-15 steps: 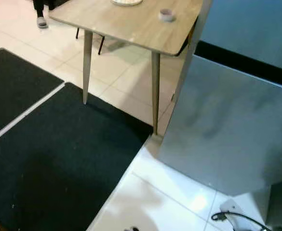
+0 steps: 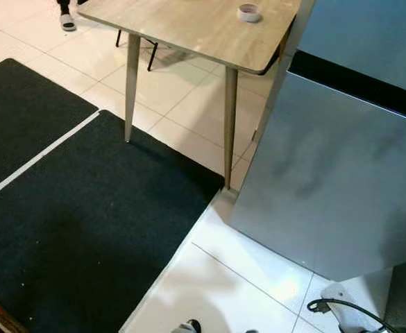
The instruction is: Restocking fridge
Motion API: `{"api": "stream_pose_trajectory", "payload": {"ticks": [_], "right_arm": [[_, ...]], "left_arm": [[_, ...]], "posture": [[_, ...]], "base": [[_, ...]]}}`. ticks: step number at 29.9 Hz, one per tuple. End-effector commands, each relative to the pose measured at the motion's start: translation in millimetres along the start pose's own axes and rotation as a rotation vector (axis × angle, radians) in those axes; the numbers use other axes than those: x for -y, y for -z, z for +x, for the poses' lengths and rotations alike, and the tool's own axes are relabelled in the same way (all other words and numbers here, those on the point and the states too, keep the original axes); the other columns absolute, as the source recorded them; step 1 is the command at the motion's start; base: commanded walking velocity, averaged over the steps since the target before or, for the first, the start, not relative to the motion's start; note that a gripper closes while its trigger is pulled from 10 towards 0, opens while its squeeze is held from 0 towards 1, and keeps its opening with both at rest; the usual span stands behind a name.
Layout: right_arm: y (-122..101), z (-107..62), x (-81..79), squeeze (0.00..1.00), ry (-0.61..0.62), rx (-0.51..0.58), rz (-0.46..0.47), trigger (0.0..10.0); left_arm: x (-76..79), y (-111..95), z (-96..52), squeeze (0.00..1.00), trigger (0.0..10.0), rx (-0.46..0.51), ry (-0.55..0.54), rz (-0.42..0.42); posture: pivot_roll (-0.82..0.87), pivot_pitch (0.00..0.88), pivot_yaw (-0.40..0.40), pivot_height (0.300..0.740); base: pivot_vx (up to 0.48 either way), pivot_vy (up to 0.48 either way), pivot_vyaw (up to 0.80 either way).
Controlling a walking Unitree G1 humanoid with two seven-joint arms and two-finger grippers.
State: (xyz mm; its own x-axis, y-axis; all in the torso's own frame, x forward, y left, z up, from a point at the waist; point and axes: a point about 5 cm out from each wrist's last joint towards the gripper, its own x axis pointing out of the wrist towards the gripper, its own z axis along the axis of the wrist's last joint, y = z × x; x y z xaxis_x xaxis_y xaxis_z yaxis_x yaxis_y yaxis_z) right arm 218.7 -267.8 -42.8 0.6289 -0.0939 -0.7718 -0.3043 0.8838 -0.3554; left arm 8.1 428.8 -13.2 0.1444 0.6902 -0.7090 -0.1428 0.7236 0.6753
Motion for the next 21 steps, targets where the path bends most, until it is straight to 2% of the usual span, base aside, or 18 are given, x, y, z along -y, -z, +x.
{"api": "stream_pose_trajectory", "payload": {"ticks": [1,2,3,4,6,8,9,10,12,13,15,16,17,19,20,21], "right_arm": [[15.5,-3.2,1.6,0.0,0.01,-0.049,0.03,10.0],[14.3,-3.1,3.2,0.0,0.018,-0.046,0.051,10.0],[14.3,-3.1,3.2,0.0,0.018,-0.046,0.051,10.0],[13.1,-2.9,4.4,0.0,0.024,-0.045,0.069,10.0],[10.6,-2.4,6.7,0.0,0.038,-0.043,0.097,10.0],[10.6,-2.4,6.7,0.0,0.038,-0.043,0.097,10.0],[7.2,-1.7,8.7,0.0,0.051,-0.038,0.113,10.0],[7.2,-1.7,8.7,0.0,0.051,-0.038,0.113,10.0],[4.5,-1.2,9.7,0.0,0.059,-0.032,0.129,10.0],[4.5,-1.2,9.7,0.0,0.059,-0.032,0.129,10.0],[1.8,-0.4,8.9,0.0,0.064,-0.021,0.185,10.0],[1.8,-0.4,8.9,0.0,0.064,-0.021,0.185,10.0],[0.0,0.3,6.9,0.0,0.057,-0.013,0.217,10.0],[0.0,0.3,6.9,0.0,0.057,-0.013,0.217,10.0],[-1.7,1.0,4.5,0.0,0.05,-0.006,0.241,10.0],[-3.7,2.3,-1.0,0.0,0.033,0.0,0.273,10.0]], "left_arm": [[-9.2,-3.4,0.0,0.0,10.0,0.025,-0.07,-0.088],[-7.2,-34.1,1.5,0.0,10.0,0.145,-0.063,-0.183],[-7.2,-34.1,1.5,0.0,10.0,0.145,-0.063,-0.183],[-3.0,-64.6,0.5,0.0,10.0,0.262,-0.043,-0.248],[14.9,-133.4,-11.1,0.0,10.0,0.52,0.041,-0.322],[14.9,-133.4,-11.1,0.0,10.0,0.52,0.041,-0.322],[41.5,-193.8,-33.7,0.0,10.0,0.739,0.183,-0.379],[41.5,-193.8,-33.7,0.0,10.0,0.739,0.183,-0.379],[62.4,-227.6,-53.5,0.0,10.0,0.867,0.301,-0.41],[62.4,-227.6,-53.5,0.0,10.0,0.867,0.301,-0.41],[96.7,-253.1,-77.4,0.0,10.0,0.972,0.503,-0.402],[96.7,-253.1,-77.4,0.0,10.0,0.972,0.503,-0.402],[115.0,-259.8,-88.4,0.0,10.0,1.005,0.594,-0.363],[115.0,-259.8,-88.4,0.0,10.0,1.005,0.594,-0.363],[130.9,-261.8,-95.7,0.0,10.0,1.012,0.657,-0.335],[156.1,-254.3,-99.4,0.0,10.0,0.97,0.706,-0.231]], "posture": [[-0.06,0.322,-0.08,0.74],[-0.06,0.31,-0.082,0.74],[-0.06,0.31,-0.082,0.74],[-0.06,0.3,-0.081,0.74],[-0.07,0.279,-0.079,0.74],[-0.07,0.279,-0.079,0.74],[-0.08,0.246,-0.078,0.74],[-0.08,0.246,-0.078,0.74],[-0.08,0.229,-0.075,0.74],[-0.08,0.229,-0.075,0.74],[-0.08,0.194,-0.073,0.74],[-0.08,0.194,-0.073,0.74],[-0.08,0.18,-0.072,0.74],[-0.08,0.18,-0.072,0.74],[-0.08,0.167,-0.073,0.74],[-0.08,0.126,-0.069,0.74]], "base": [[0.0,0.0,0.0],[0.0,0.0,0.0],[0.0,0.0,0.0],[0.0,0.0,0.0],[0.0,0.0,0.0],[0.0,0.0,0.0],[0.0,0.0,0.0],[0.0,0.0,0.0],[0.0,0.0,0.0],[0.0,0.0,0.0],[0.0,0.0,0.0],[0.0,0.0,0.0],[0.0,0.0,0.0],[0.0,0.0,0.0],[0.0,0.0,0.0],[0.0,0.0,0.0]]}}
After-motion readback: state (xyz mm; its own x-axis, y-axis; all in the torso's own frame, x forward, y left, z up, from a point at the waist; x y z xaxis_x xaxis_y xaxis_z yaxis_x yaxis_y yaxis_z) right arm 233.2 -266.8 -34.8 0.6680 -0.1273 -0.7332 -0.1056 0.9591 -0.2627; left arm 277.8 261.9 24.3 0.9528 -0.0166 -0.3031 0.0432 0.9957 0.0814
